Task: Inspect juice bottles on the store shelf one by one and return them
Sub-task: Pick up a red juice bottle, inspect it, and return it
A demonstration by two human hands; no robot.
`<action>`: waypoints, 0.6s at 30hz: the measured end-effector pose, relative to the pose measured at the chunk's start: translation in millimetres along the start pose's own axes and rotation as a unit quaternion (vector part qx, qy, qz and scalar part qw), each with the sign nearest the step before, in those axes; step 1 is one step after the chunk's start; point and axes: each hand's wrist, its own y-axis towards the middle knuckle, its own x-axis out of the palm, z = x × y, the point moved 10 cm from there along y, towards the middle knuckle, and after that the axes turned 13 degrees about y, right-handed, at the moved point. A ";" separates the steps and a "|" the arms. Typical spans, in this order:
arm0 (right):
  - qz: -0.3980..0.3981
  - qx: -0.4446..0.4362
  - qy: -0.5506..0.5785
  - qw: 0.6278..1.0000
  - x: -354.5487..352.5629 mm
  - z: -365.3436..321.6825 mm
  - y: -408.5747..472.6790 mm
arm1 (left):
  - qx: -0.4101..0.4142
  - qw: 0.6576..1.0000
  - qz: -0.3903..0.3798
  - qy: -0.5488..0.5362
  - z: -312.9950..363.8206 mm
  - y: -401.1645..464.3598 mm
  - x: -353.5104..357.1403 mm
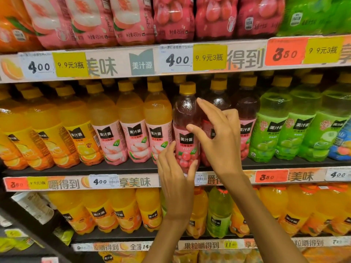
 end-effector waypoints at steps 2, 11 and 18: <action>0.014 -0.013 -0.029 0.999 2.6 -1.1 0.9 | 0.007 1.000 0.009 0.006 -0.5 2.0 0.9; 0.049 -0.057 -0.086 0.993 -1.2 -4.6 -0.3 | 0.028 0.997 0.032 0.060 4.9 5.3 3.8; 0.115 -0.012 -0.175 0.978 -38.0 14.3 9.1 | 0.000 1.000 0.006 0.027 3.4 11.4 9.8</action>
